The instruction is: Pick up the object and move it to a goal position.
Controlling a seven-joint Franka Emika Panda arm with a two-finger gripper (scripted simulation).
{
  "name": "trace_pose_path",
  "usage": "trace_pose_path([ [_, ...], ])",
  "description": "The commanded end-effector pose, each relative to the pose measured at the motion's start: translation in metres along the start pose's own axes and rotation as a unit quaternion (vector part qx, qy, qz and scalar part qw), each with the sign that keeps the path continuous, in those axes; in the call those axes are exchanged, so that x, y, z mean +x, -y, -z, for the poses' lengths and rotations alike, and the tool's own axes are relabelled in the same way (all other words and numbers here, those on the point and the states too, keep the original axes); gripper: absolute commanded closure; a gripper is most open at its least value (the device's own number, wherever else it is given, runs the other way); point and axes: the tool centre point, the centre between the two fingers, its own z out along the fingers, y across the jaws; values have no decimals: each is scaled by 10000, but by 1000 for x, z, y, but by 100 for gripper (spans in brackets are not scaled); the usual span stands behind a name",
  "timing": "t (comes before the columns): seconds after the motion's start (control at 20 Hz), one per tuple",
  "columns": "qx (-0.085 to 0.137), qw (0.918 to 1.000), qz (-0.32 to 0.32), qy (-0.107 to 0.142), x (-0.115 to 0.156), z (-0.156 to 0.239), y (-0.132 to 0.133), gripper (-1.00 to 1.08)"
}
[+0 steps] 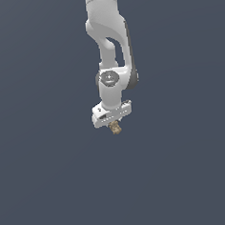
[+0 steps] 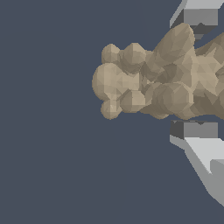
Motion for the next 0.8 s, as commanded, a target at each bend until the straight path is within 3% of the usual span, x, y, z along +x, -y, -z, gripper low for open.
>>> trace_pose_path([
  [0.0, -2, 10000, -6, -1, -3, 1, -18, 108],
  [0.45, -1, 10000, -4, 1, -15, 3, -106, 108],
  [0.75, 1, 10000, -4, 4, -18, 4, -144, 108],
])
